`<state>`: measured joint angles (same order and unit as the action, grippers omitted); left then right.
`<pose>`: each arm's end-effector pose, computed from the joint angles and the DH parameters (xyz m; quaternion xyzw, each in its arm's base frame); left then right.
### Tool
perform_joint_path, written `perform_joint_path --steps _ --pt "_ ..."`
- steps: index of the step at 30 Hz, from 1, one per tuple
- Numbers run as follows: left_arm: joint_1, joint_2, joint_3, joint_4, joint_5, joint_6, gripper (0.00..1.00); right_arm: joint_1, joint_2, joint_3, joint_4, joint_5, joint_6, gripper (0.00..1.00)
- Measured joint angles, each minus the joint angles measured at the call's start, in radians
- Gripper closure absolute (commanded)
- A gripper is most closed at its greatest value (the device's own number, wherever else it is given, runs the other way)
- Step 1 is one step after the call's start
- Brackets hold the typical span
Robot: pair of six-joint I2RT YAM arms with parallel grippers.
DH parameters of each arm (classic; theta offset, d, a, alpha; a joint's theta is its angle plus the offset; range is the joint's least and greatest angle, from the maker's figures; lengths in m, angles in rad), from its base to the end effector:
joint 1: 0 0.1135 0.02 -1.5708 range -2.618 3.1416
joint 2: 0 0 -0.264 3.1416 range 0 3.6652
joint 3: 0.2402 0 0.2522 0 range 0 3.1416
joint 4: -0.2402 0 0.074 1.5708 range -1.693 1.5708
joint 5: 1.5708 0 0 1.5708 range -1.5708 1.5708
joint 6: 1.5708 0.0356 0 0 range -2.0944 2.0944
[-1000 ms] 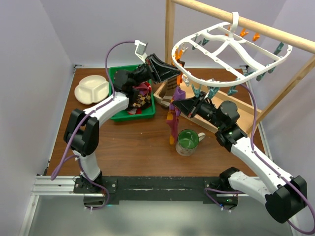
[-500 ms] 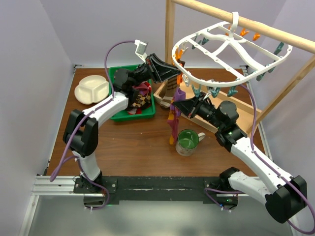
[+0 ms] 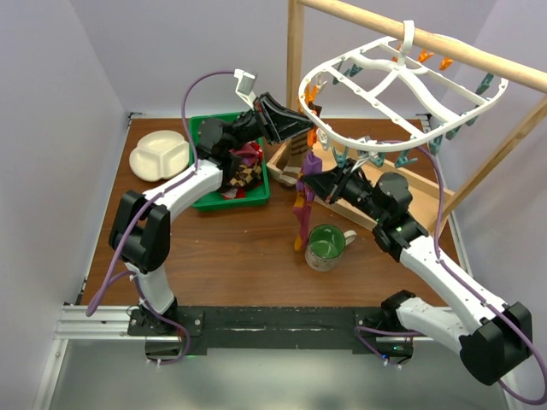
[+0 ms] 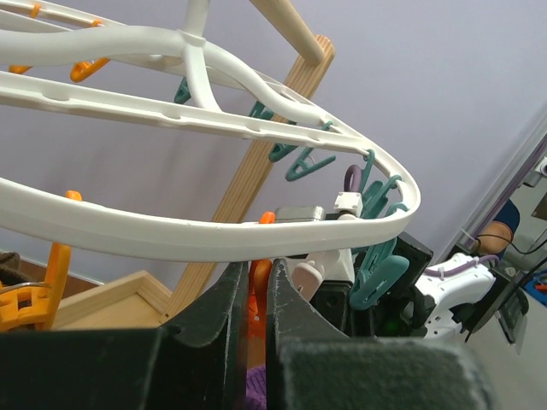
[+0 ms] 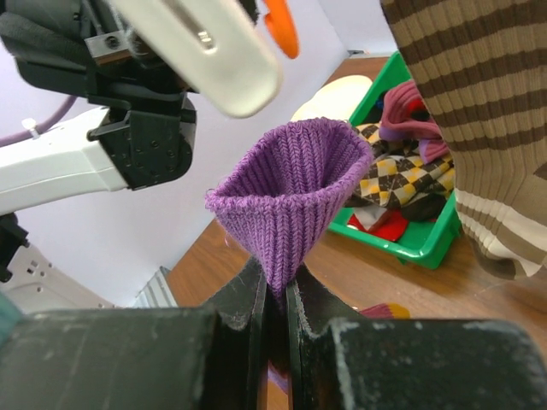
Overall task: Remove the socks clipped to the hanger
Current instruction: Remove the sock from the hanger.
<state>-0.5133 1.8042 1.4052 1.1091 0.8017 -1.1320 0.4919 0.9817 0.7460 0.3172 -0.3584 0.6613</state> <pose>0.3402 -0.2211 0.3948 0.2209 0.4738 -0.7241 0.4499 0.1990 0.1208 0.3429 -0.0742 0.6756 0.4957 0.5407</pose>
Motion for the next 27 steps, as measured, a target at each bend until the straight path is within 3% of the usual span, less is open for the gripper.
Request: perform_joint_path --steps 22,25,27 --pt "0.000 -0.003 0.000 -0.032 -0.003 0.022 0.89 0.000 0.134 -0.003 -0.006 0.025 0.129 0.98" --pt "0.000 -0.010 -0.003 -0.043 -0.005 0.032 0.79 0.000 0.142 -0.012 0.016 0.017 0.149 0.98" --pt "0.000 -0.019 -0.010 -0.052 -0.008 0.044 0.65 0.000 0.144 -0.018 0.029 0.005 0.161 0.98"
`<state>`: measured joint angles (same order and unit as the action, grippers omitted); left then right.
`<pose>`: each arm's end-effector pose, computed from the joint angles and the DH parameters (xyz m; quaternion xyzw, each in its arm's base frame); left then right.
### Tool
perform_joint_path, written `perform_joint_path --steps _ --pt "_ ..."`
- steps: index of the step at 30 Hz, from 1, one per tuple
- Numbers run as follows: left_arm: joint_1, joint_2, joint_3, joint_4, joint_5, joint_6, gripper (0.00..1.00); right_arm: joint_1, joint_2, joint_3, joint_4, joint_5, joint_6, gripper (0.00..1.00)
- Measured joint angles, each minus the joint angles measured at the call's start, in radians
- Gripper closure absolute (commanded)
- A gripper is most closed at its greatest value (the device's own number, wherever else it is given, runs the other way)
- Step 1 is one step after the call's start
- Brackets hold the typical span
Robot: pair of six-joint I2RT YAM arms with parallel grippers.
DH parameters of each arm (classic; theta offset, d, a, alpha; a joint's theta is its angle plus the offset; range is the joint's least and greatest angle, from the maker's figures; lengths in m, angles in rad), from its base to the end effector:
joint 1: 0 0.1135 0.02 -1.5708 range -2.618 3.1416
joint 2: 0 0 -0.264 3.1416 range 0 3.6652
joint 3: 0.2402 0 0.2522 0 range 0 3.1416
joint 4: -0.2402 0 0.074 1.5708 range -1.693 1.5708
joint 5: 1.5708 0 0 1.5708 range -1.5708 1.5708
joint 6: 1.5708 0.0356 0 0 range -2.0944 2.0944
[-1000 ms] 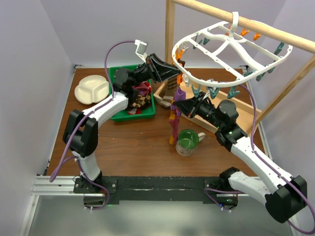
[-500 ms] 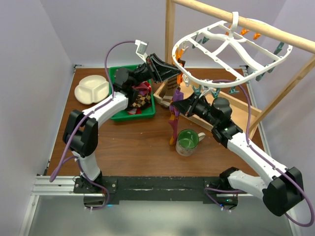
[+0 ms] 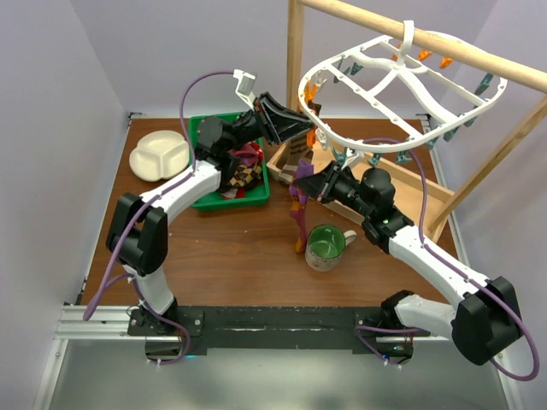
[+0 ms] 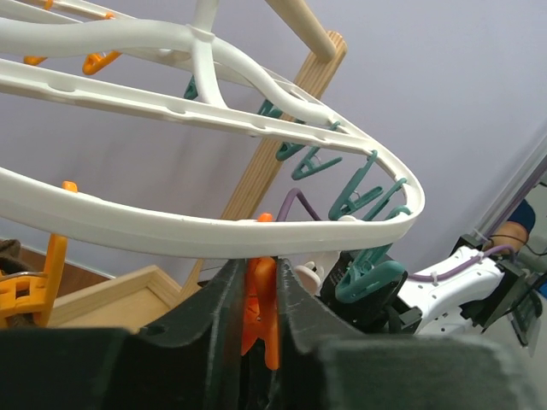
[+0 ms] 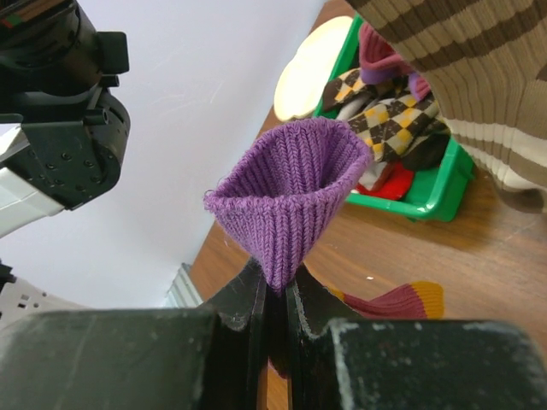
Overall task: Remove the socks clipped to the hanger
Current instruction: Remove the sock from the hanger.
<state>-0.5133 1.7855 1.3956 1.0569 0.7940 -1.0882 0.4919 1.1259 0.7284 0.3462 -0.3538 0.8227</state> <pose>0.3389 -0.2202 0.3950 0.2194 0.4848 -0.7131 0.4564 0.2258 0.1350 0.3068 -0.0020 0.7239 0.5152 0.4588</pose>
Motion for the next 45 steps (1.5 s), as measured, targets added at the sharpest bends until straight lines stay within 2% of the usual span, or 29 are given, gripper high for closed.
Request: perform_joint_path --steps 2,8,14,20,26,30,38,45 --pt "0.000 -0.009 -0.005 -0.006 -0.002 0.009 0.55 0.000 0.002 -0.001 0.016 -0.007 0.012 0.99" --pt "0.000 -0.028 -0.023 -0.023 -0.010 0.029 0.37 0.000 0.023 -0.015 0.086 -0.035 0.044 0.99" --pt "0.000 -0.072 -0.084 -0.049 -0.019 0.059 0.26 0.000 0.046 -0.026 0.111 -0.055 0.061 0.99" --pt "0.002 -0.181 -0.190 -0.118 -0.051 0.134 0.23 0.000 0.047 -0.028 0.133 -0.061 0.072 0.99" --pt "0.002 -0.328 -0.304 -0.277 -0.146 0.302 0.20 0.000 0.055 -0.034 0.174 -0.078 0.092 0.99" --pt "0.003 -0.400 -0.421 -0.321 -0.192 0.380 0.21 0.000 0.080 -0.043 0.221 -0.093 0.120 1.00" --pt "0.001 -0.429 -0.650 -0.340 -0.222 0.449 0.20 0.000 0.129 -0.050 0.292 -0.110 0.178 1.00" --pt "-0.021 -0.431 -0.742 -0.290 -0.224 0.453 0.21 0.000 0.130 -0.050 0.325 -0.109 0.203 1.00"
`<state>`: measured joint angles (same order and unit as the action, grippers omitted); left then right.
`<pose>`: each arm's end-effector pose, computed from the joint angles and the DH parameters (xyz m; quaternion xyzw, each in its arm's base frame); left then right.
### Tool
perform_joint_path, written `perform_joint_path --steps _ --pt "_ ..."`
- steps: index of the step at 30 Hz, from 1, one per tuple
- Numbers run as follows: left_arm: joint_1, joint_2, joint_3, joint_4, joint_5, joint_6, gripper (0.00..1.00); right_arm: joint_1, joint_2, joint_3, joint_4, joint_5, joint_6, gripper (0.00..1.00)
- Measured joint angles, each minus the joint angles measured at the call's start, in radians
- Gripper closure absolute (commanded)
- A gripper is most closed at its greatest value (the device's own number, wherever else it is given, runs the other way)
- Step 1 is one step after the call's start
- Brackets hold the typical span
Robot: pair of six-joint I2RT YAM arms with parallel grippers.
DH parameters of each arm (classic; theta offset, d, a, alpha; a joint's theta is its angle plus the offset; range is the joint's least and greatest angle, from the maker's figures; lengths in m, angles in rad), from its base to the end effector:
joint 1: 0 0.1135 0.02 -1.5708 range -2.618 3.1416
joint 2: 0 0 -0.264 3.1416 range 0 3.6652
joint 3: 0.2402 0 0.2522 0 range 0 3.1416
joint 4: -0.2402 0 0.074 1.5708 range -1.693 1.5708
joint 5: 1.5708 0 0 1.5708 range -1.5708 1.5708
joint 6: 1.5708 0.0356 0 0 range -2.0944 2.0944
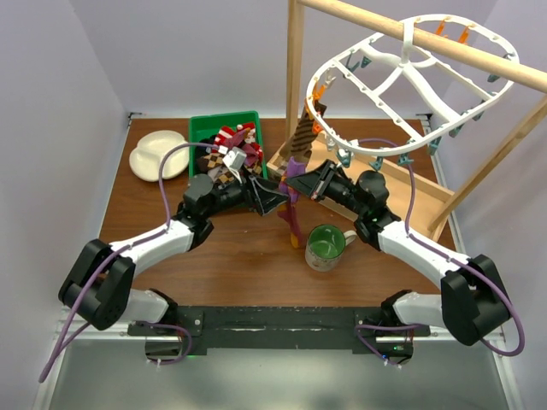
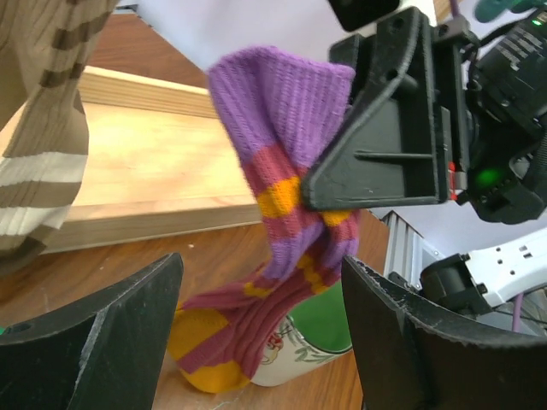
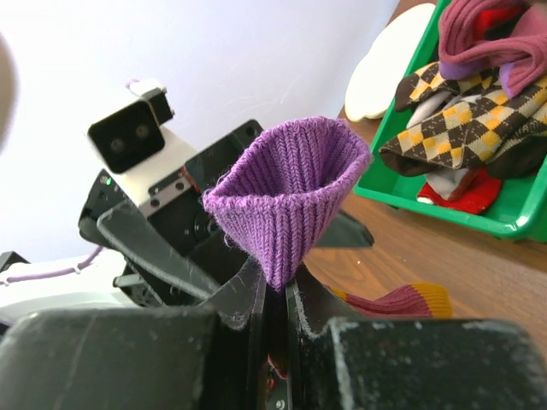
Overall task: Remove the socks clipped to the hanger
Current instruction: Remove the sock from the hanger.
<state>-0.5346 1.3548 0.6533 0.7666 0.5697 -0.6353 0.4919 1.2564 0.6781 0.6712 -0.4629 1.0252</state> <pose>0.2423 -0.1658 0.2659 0.1718 0.6657 -0.5469 0.4778 0.2408 0.1470 0.2907 0.0092 0.6771 0.6070 0.4159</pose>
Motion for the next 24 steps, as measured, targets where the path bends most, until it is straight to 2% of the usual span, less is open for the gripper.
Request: perform_joint_path --steps 5,8,10,11,12,14,15,17,18,19,20,21,22,23,24 --pt "-0.047 0.014 -0.005 0.068 -0.006 -0.007 0.24 0.000 0.000 0.000 0.014 0.000 0.012 1.00" --pt "-0.073 0.035 -0.007 0.119 -0.011 -0.016 0.28 0.000 0.000 -0.010 0.028 0.001 0.015 1.00" --pt "-0.086 0.051 -0.007 0.140 -0.021 -0.019 0.36 0.000 0.000 -0.018 0.031 0.003 0.017 1.00" --pt "-0.091 0.058 -0.007 0.147 -0.027 -0.024 0.42 0.000 0.000 -0.021 0.033 0.004 0.019 1.00" --pt "-0.094 0.064 -0.007 0.151 -0.032 -0.027 0.55 0.000 0.000 -0.023 0.034 0.005 0.021 1.00" --pt "-0.100 0.072 -0.007 0.152 -0.056 -0.032 0.66 0.000 0.000 -0.023 0.034 0.009 0.023 1.00" --pt "-0.102 0.074 -0.007 0.151 -0.067 -0.032 0.78 0.000 0.000 -0.024 0.036 0.011 0.023 1.00" --pt "-0.106 0.074 -0.007 0.148 -0.090 -0.033 0.90 0.000 0.000 -0.024 0.039 0.023 0.024 0.96" --pt "-0.108 0.074 -0.007 0.143 -0.105 -0.030 1.00 0.000 0.000 -0.024 0.041 0.026 0.024 0.92" --pt "-0.110 0.074 -0.007 0.140 -0.116 -0.031 1.00 0.000 0.000 -0.024 0.041 0.026 0.024 0.86" --pt "-0.113 0.074 -0.007 0.135 -0.131 -0.029 1.00 0.000 0.001 -0.024 0.041 0.026 0.024 0.65" --pt "-0.115 0.074 -0.007 0.133 -0.145 -0.028 1.00 0.000 0.001 -0.024 0.041 0.026 0.024 0.55" --pt "-0.117 0.072 -0.008 0.128 -0.162 -0.029 1.00 0.000 0.001 -0.024 0.041 0.026 0.024 0.47" --pt "-0.118 0.068 -0.010 0.124 -0.179 -0.030 1.00 0.000 0.001 -0.024 0.043 0.027 0.030 0.36" --pt "-0.118 0.059 -0.014 0.114 -0.210 -0.031 1.00 0.000 0.001 -0.024 0.050 0.028 0.024 0.32"
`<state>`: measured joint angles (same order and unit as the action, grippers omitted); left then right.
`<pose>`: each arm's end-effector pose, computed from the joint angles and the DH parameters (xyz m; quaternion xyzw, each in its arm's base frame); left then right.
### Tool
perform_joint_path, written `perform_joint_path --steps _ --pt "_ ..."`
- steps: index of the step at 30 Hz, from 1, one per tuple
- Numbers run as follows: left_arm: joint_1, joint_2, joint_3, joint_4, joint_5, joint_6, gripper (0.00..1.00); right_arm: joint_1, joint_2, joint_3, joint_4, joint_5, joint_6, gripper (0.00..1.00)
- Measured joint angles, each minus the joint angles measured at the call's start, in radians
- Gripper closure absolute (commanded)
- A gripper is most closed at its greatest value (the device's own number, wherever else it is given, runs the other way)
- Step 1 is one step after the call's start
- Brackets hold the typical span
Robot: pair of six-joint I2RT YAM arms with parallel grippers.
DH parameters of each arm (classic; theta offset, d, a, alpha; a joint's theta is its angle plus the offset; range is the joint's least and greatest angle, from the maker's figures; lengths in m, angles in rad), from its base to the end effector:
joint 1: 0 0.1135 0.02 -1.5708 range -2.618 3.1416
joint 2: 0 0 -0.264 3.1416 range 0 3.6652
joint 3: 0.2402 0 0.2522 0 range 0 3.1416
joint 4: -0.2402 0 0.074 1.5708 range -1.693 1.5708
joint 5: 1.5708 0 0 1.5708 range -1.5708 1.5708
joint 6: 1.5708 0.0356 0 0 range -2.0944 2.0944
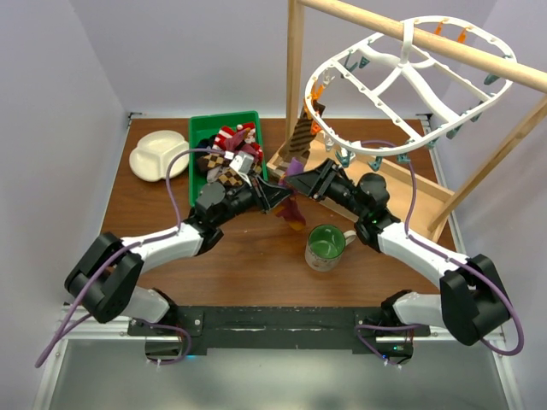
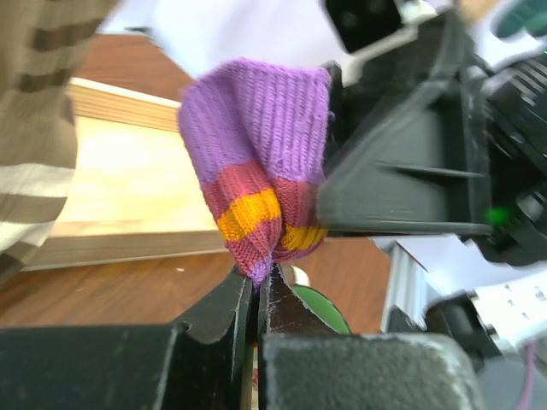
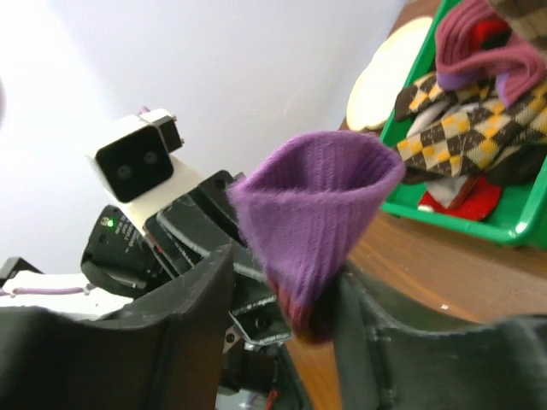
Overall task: Remove the socks clipped to the hanger
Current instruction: Remove the sock from the hanger, then place the sock in the bin.
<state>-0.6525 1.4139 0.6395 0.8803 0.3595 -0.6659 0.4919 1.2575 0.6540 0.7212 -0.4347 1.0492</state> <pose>0.2328 -0.1936 0.2572 0.1285 0.6588 -0.5426 0.5051 0.2397 0.1454 0.2875 0.0235 0.6680 0.6112 0.4239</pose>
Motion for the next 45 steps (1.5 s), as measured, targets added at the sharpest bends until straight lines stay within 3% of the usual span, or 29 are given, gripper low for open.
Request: perform_joint_path --steps 4,13,28,35,42,45 --pt "0.000 -0.066 -0.002 -0.087 -0.109 0.003 1.00 0.000 -0.002 0.000 -0.008 0.013 -0.016 0.21" --pt "0.024 -0.172 0.127 -0.369 -0.379 0.042 1.00 0.000 -0.063 -0.002 -0.081 0.083 -0.064 0.15" --pt "0.201 -0.088 0.501 -0.562 -0.507 0.158 1.00 0.000 -0.093 -0.071 -0.132 0.126 -0.102 0.14" --pt "0.254 -0.008 0.390 -0.547 -0.555 0.152 1.00 0.000 -0.093 -0.090 -0.138 0.129 -0.109 0.14" --pt "0.288 0.326 0.288 -0.595 -0.531 0.081 1.00 0.000 -0.113 -0.090 -0.167 0.130 -0.125 0.14" --pt "0.292 0.354 0.288 -0.598 -0.521 0.058 0.99 0.000 -0.126 -0.090 -0.183 0.130 -0.132 0.14"
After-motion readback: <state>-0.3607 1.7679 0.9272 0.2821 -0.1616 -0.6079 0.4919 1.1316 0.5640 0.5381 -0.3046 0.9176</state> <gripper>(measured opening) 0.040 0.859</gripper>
